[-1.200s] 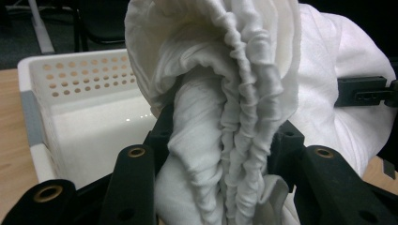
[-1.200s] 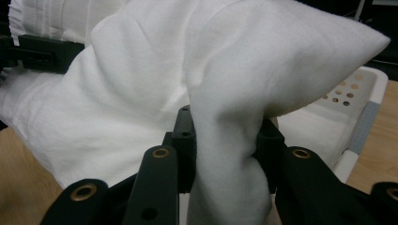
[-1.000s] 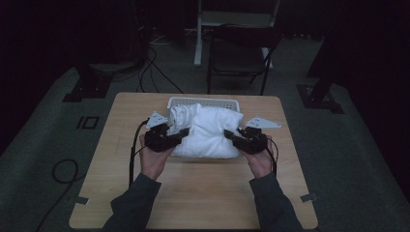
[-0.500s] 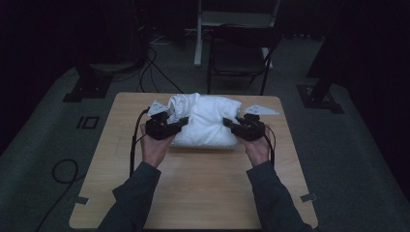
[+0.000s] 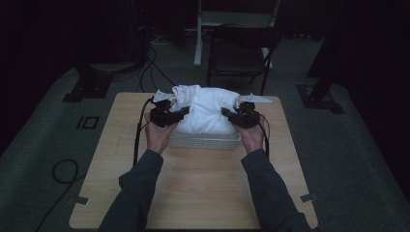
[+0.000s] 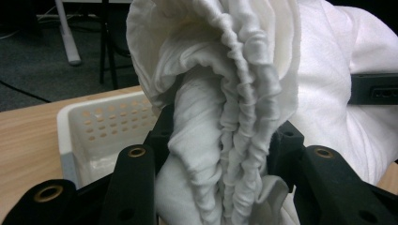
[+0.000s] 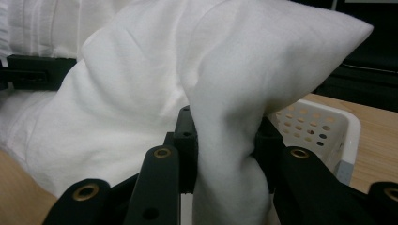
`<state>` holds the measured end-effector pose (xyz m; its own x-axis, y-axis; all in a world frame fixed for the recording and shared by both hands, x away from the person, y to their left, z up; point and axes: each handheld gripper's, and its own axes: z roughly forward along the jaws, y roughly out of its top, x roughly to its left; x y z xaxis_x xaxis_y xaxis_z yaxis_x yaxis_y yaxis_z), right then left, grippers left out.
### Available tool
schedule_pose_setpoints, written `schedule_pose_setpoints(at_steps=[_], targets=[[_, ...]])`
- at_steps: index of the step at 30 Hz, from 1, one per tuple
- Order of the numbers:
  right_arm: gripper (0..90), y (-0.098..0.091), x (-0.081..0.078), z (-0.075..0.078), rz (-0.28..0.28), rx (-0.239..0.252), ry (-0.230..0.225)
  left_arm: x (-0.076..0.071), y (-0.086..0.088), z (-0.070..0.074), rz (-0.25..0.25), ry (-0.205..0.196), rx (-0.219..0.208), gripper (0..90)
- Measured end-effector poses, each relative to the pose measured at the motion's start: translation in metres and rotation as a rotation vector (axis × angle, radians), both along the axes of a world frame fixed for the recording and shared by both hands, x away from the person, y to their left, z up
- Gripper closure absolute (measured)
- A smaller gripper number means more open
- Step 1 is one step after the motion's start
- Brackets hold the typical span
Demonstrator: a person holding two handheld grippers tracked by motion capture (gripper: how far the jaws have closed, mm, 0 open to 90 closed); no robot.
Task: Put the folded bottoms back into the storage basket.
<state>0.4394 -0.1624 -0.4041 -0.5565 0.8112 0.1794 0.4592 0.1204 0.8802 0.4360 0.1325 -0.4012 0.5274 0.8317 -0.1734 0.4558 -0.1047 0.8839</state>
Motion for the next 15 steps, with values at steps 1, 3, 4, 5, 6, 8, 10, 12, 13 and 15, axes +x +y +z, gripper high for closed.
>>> schedule_pose_setpoints(at_steps=[1,3,4,5,6,8,10,12,13,15], targets=[[70.6,0.001,0.003,0.0,-0.005,0.001,0.006,0.003,0.0,-0.001,0.002,-0.001,-0.003,56.0],[70.5,0.002,0.009,-0.001,-0.015,-0.001,0.018,0.011,0.0,-0.003,0.007,0.007,0.004,56.1],[70.6,0.004,0.012,-0.001,-0.02,-0.008,0.024,0.014,0.0,-0.005,0.011,0.01,0.011,56.1],[70.5,0.005,0.015,-0.001,-0.025,-0.014,0.028,0.016,-0.001,-0.006,0.016,0.012,0.013,56.1],[70.5,0.006,0.017,-0.002,-0.028,-0.019,0.031,0.019,-0.001,-0.007,0.021,0.015,0.019,56.1],[70.5,0.008,0.022,-0.004,-0.036,-0.031,0.038,0.023,-0.003,-0.01,0.033,0.021,0.026,56.1],[70.5,0.009,0.027,-0.007,-0.044,-0.039,0.049,0.026,-0.005,-0.013,0.045,0.021,0.04,56.1],[70.5,0.011,0.031,-0.012,-0.051,-0.045,0.066,0.03,-0.007,-0.019,0.057,0.031,0.056,56.1],[70.5,0.012,0.032,-0.015,-0.056,-0.053,0.075,0.032,-0.008,-0.022,0.06,0.036,0.068,56.1],[70.5,0.013,0.034,-0.018,-0.059,-0.059,0.084,0.035,-0.01,-0.029,0.07,0.043,0.096,56.0]])
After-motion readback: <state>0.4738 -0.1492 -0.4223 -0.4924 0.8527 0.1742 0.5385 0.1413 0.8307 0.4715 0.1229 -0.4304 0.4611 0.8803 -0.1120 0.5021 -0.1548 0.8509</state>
